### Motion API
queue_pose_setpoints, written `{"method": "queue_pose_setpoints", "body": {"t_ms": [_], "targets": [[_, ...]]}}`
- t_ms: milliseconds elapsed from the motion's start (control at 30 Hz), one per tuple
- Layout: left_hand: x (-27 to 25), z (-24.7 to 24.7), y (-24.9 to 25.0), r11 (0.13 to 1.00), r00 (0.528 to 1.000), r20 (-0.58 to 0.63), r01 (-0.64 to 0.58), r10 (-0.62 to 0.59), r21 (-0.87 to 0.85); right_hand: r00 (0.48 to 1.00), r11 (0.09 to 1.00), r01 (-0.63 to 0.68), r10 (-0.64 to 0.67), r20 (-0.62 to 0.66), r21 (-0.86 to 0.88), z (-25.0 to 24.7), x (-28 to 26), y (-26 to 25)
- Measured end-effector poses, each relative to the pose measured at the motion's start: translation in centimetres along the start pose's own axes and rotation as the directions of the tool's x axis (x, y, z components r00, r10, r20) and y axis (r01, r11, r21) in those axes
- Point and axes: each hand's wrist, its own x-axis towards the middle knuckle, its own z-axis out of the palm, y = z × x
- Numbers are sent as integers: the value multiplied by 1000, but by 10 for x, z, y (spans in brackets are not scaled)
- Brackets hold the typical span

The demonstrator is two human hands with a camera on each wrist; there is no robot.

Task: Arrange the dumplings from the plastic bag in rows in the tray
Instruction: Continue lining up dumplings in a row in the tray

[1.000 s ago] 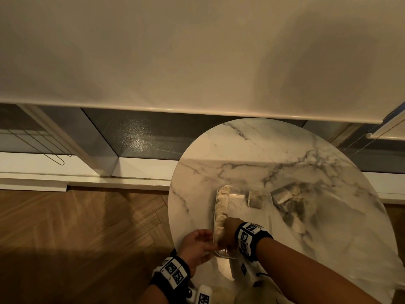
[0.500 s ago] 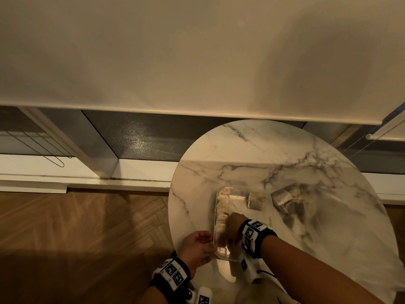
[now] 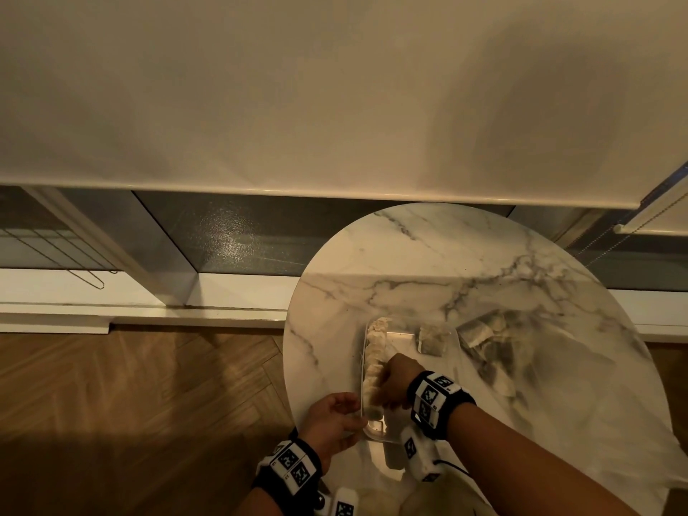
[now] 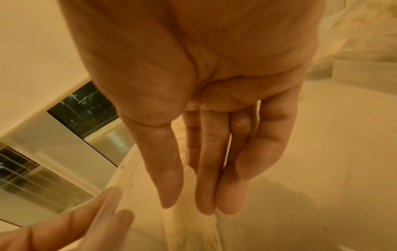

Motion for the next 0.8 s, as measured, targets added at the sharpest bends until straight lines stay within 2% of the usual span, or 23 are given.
{"method": "queue_pose_setpoints", "body": {"t_ms": [100, 233, 300, 567, 800], "targets": [[-1, 1, 0, 1000, 1000, 0, 0, 0, 4, 999, 999, 37, -37, -7, 4, -4, -2, 3], [-3, 1, 1, 1000, 1000, -8, -7, 7, 20, 981, 993, 119, -114, -158, 22, -5, -1, 6], [-3, 2, 1, 999, 1000, -15, -12, 12, 32, 969, 988, 153, -151, -195, -4, -4, -1, 6], [-6, 3, 2, 999, 1000, -23, -14, 15, 44, 960, 977, 206, -214, -180, -62, 3, 3, 10], [-7, 3, 3, 999, 1000, -22, -16, 17, 50, 954, 983, 180, -180, -238, -21, 0, 1, 11]]}}
